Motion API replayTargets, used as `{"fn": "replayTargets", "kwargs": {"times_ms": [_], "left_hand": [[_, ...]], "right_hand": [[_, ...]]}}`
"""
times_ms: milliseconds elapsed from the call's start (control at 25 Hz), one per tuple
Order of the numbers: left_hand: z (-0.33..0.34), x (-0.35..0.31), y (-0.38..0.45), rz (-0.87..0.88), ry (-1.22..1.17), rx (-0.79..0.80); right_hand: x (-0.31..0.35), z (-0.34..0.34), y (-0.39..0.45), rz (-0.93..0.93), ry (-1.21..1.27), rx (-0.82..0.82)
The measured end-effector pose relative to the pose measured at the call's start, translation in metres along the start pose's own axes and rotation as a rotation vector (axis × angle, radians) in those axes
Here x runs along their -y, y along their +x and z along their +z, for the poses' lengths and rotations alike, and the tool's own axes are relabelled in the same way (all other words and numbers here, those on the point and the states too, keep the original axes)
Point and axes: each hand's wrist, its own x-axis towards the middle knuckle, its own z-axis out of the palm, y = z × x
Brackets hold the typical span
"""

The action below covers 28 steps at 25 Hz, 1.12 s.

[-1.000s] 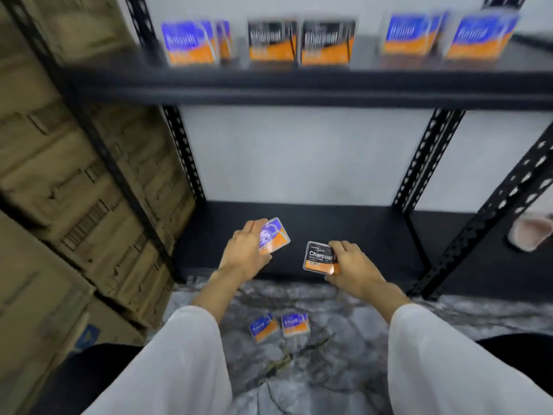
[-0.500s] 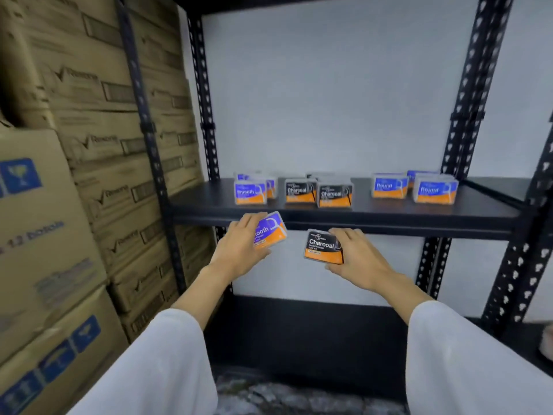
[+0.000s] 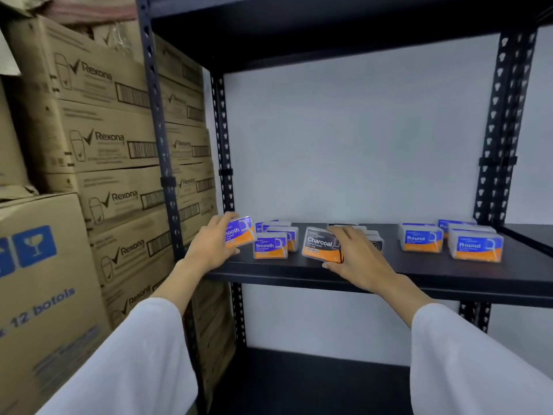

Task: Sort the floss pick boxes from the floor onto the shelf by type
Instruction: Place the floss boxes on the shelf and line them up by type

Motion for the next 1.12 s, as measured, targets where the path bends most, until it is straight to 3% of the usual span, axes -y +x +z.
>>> {"fn": "replayTargets", "kwargs": {"times_ms": [280, 680, 880, 1120], "left_hand": [[0.043, 0.052, 0.050, -0.013, -0.010, 0.137], [0.080, 0.081, 0.071, -0.016, -0.165, 0.063], [0.092, 0.077, 0.077, -0.032, -0.056, -0.029], [0.098, 0.073, 0.084, -0.061, -0.040, -0.010]], "right_hand": [[-0.017, 0.042, 0.026, 0.000, -0.009, 0.068], [-0.011, 0.075, 0.046, -0.069, -0.220, -0.050], [-0.014, 0.077, 0.048, -0.061, -0.252, -0.068], [-0.016, 0.077, 0.049, -0.054, -0.273, -0.052]]}}
